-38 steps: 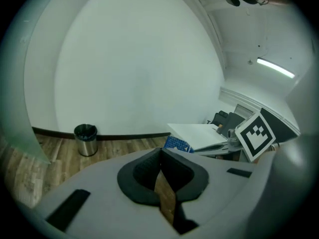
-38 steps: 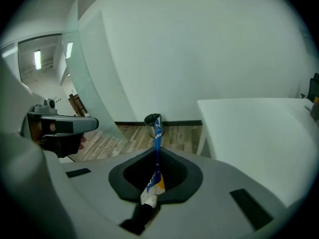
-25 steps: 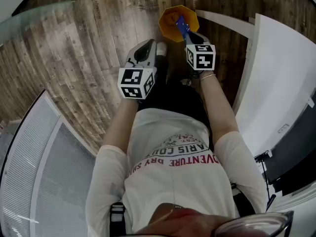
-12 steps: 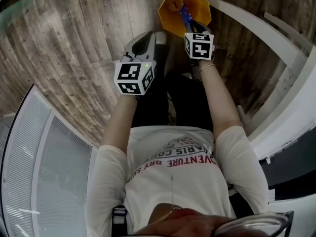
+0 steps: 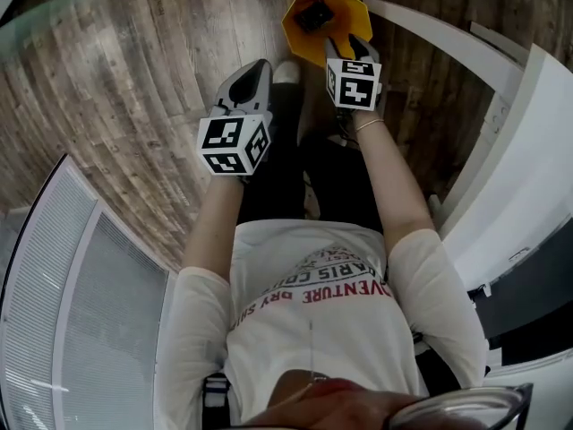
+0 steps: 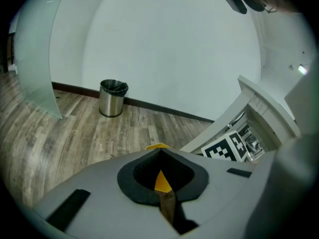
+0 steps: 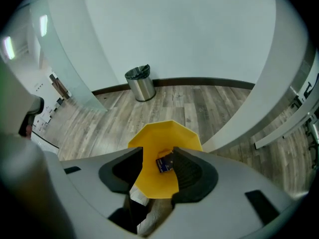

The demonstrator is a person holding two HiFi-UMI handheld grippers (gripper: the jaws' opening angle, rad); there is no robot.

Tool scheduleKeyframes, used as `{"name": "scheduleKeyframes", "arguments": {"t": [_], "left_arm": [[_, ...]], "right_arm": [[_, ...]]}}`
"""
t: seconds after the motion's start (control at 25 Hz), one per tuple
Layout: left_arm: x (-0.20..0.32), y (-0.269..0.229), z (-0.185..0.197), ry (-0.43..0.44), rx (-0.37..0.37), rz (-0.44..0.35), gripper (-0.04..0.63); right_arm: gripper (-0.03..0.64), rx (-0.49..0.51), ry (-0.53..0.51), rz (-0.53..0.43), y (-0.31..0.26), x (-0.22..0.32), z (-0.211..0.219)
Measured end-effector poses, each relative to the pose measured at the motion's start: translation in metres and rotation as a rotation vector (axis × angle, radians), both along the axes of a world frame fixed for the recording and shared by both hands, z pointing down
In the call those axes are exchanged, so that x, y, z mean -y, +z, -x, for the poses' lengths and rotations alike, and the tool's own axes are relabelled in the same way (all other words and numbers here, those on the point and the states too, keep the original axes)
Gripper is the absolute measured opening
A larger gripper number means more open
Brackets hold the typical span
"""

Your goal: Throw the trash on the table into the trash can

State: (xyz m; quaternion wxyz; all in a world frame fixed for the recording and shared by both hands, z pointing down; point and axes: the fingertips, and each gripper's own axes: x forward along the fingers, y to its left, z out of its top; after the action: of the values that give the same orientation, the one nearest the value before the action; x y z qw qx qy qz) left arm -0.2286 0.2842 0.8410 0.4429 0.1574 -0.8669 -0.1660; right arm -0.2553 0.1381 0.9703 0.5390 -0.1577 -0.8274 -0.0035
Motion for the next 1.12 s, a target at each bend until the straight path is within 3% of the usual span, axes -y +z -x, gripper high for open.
{"name": "scheduleKeyframes", "arguments": {"t": [0.12,0.2,0.24,0.48,0.72,0.88,1.12], "left_arm": [[0.006,-0.028,0.007,-0.022,0.024,-0.017,0.023],[0.011,-0.05,0.012,-0.015,0.04,-0.018,0.023],[0.013,-0.063,0.014,-0.007,0.048,-0.017,0.023],[0.036,-0.17,0.017,0.06,0.1,-0.028,0.023],[0.073,-0.288,0.053,0.14,0.243,-0.071,0.023],[0.123,-0.371,0.064,0.266,0.368,-0.163,0.023],[0.223,-0.457,0.038,0.526,0.475,-0.262,0.023]], "right_arm": [[0.174,0.042,-0.002,0.006,-0.036,0.0,-0.002],[0.055,0.079,0.014,0.008,-0.068,0.002,-0.001],[0.044,0.105,0.028,0.017,-0.087,0.002,0.002],[0.028,0.236,0.059,0.099,-0.235,0.003,0.007],[0.026,0.402,0.147,0.147,-0.385,0.025,0.023],[0.026,0.526,0.282,0.097,-0.467,0.066,0.017],[0.026,0.648,0.502,0.052,-0.552,0.146,-0.025]]}}
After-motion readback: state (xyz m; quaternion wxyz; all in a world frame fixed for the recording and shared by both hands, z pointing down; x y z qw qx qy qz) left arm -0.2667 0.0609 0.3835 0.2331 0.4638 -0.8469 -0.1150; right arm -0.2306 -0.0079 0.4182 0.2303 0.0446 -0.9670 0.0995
